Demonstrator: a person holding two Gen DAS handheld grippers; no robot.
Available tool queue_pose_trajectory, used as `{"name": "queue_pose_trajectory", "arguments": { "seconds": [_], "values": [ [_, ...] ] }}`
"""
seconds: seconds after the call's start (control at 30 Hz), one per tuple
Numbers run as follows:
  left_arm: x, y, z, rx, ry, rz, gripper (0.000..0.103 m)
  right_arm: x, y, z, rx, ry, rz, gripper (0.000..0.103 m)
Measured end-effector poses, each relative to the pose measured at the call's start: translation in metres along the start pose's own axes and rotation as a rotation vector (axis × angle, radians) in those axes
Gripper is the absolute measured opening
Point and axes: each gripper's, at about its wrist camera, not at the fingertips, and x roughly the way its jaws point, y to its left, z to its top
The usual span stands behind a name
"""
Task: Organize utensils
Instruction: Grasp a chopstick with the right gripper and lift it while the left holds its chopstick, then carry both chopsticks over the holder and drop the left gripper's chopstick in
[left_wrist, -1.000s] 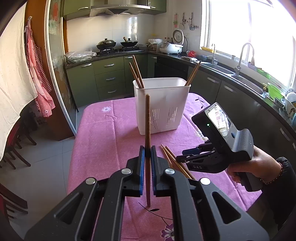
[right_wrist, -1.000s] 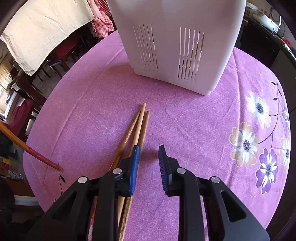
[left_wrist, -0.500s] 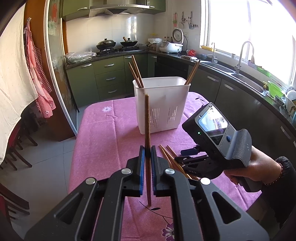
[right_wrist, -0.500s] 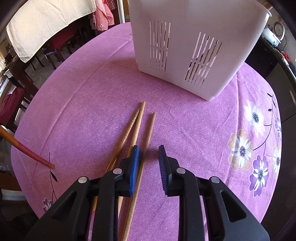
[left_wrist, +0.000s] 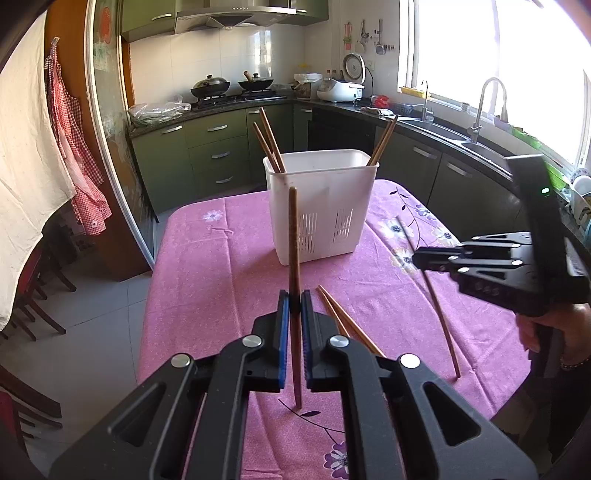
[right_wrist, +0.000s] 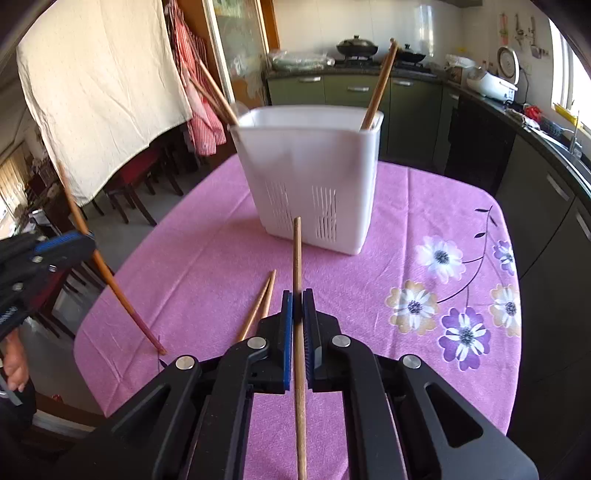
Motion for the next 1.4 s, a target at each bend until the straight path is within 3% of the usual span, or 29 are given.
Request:
{"name": "queue_pose_trajectory", "arguments": {
  "seconds": [0.17, 0.4, 1.03, 1.4],
  "values": [
    [0.0, -0.001, 0.0, 0.001, 0.001, 0.002, 0.007, -0.055, -0.002, -0.009, 0.006, -0.122, -0.003, 0.006],
    [-0.002, -0.001, -0.001, 0.005, -0.001, 0.011, 0.007, -0.084, -0.002, -0.023, 0.0, -0.166, -0.012, 0.006],
    [-0.012, -0.005, 0.0, 0.027, -0.021, 0.018, 0.006, -0.093, -0.001, -0.035, 0.01, -0.188, -0.008, 0.006],
    [-0.036, -0.012, 0.048, 0.058, -0.059, -0.053, 0.006, -0.095, -0.002, -0.035, 0.01, -0.19, 0.003, 0.006]
  ]
}}
